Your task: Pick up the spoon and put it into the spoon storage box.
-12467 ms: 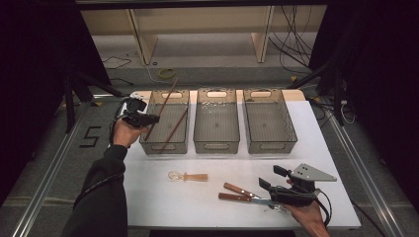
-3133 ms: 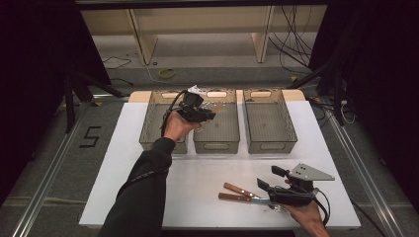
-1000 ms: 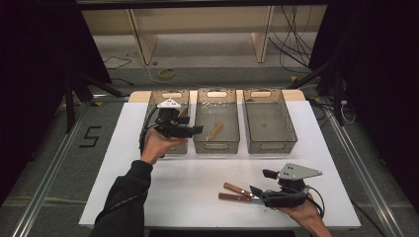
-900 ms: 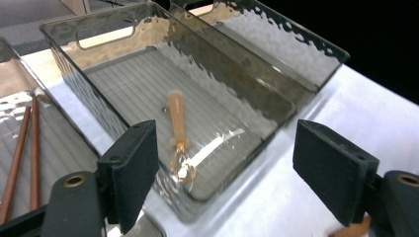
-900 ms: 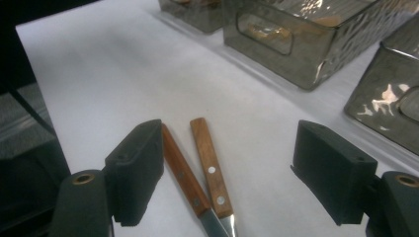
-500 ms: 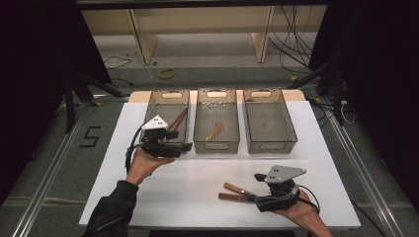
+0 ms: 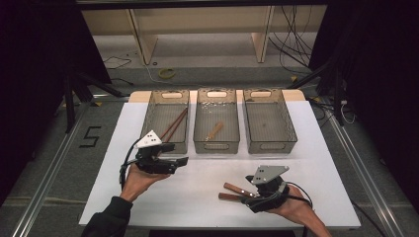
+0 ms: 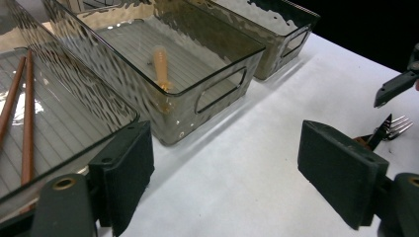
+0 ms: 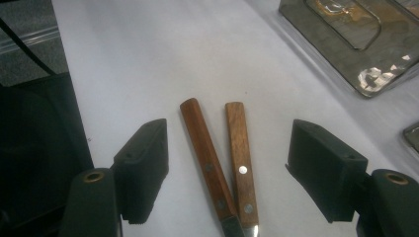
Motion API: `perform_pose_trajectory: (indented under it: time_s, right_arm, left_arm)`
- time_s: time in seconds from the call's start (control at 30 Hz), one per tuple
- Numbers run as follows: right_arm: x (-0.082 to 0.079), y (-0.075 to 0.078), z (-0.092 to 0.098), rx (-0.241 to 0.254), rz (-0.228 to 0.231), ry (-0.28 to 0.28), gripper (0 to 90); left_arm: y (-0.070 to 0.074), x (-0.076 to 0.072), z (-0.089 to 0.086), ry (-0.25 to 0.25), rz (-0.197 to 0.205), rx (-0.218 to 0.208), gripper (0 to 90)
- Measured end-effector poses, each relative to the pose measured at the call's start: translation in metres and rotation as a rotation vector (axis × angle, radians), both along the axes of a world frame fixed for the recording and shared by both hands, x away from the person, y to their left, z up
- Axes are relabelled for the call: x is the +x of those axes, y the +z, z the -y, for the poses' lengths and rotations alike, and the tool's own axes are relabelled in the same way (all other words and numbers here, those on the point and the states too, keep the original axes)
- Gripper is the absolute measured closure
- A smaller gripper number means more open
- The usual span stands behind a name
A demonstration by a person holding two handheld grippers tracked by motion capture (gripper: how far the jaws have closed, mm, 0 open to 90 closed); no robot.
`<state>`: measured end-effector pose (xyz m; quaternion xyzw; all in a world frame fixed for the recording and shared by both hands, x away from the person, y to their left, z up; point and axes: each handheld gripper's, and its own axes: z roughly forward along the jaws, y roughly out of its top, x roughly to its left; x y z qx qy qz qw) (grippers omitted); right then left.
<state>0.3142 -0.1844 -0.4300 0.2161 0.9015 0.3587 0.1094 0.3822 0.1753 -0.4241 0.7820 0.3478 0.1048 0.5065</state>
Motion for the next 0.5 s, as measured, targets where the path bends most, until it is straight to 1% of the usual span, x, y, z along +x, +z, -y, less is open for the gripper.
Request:
perform_pose_trajectory:
  time_s: [0.07, 0.2, 0.3, 0.37, 0.43, 0.5]
  right_arm:
    - [0.001, 0.000, -0.001, -0.008, -0.004, 0.005, 32.7]
    - [0.002, -0.002, -0.005, -0.034, -0.013, 0.020, 32.9]
    - [0.003, -0.004, -0.008, -0.055, -0.023, 0.033, 32.9]
    - [0.004, -0.005, -0.010, -0.070, -0.025, 0.045, 33.0]
    - [0.004, -0.006, -0.012, -0.086, -0.025, 0.054, 33.1]
    - [0.004, -0.006, -0.013, -0.092, -0.027, 0.058, 33.2]
  left_arm:
    - [-0.003, -0.003, -0.002, 0.003, -0.005, -0.002, 21.1]
    - [-0.011, -0.007, -0.006, 0.012, -0.014, 0.014, 21.1]
    - [-0.016, -0.011, -0.008, 0.018, -0.012, 0.011, 21.0]
    - [-0.017, -0.013, -0.010, 0.014, -0.013, 0.017, 20.7]
    - [-0.018, -0.016, -0.010, 0.017, -0.011, 0.012, 20.4]
    - [-0.019, -0.018, -0.011, 0.016, -0.008, 0.014, 20.3]
